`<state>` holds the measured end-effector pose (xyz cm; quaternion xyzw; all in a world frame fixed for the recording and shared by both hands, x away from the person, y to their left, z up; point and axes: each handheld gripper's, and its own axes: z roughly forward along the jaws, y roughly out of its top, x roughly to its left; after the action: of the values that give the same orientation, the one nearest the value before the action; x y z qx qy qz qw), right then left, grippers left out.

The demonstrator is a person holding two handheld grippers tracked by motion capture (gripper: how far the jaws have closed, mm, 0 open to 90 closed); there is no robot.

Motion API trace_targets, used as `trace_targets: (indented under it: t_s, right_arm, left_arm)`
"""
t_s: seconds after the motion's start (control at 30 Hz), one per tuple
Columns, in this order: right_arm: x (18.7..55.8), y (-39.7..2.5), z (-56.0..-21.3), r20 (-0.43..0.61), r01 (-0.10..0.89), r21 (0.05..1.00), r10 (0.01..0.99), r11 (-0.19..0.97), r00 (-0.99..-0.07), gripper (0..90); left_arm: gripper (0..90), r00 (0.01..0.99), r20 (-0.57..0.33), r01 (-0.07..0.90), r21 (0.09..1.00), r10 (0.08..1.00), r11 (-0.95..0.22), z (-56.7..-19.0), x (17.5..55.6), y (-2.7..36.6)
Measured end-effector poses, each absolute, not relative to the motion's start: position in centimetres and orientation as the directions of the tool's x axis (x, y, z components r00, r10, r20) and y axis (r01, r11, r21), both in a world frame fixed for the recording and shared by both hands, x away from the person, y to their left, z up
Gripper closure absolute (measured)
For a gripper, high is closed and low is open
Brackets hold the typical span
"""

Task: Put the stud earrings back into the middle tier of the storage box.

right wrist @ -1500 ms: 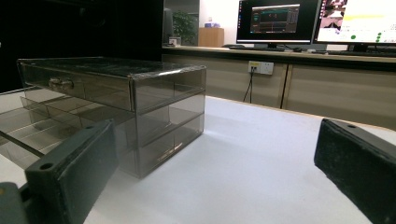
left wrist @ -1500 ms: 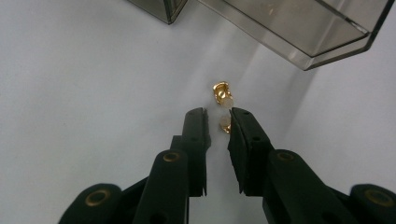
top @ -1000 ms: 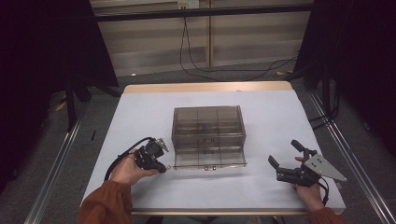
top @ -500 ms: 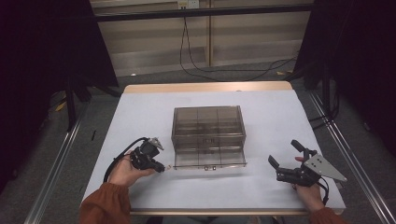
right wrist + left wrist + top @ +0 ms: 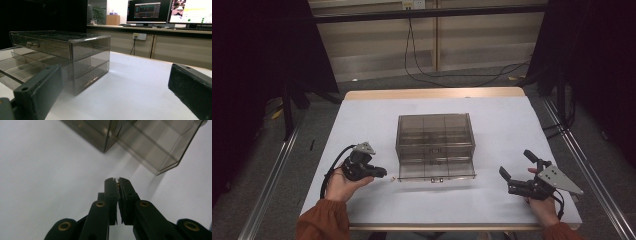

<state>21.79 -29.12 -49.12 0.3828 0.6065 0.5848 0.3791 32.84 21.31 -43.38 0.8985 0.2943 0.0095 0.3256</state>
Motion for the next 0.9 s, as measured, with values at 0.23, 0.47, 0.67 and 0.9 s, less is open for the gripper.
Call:
trace_targets:
  t_s: [0.23,0.47,0.67,0.9]
  right_arm:
    - [21.8,-29.1,-49.1,-0.012,0.02,1.0,0.906,0.022,-0.422,0.0]
    - [21.8,-29.1,-49.1,-0.013,0.018,1.0,0.907,0.023,-0.422,0.0]
    - [21.8,-29.1,-49.1,-0.012,0.021,1.0,0.905,0.023,-0.424,0.0]
    - [21.8,-29.1,-49.1,-0.012,0.021,1.0,0.905,0.023,-0.424,0.0]
  left_arm:
    - [86.1,0.836,-0.165,0.496,0.635,0.523,-0.593,-42.8,32.4,20.9]
    - [86.1,0.836,-0.156,0.466,0.707,0.526,-0.532,-41.6,31.7,21.0]
    - [86.1,0.838,-0.157,0.446,0.748,0.522,-0.492,-40.7,31.5,20.9]
    - [86.0,0.844,-0.159,0.429,0.775,0.512,-0.465,-39.8,31.3,20.4]
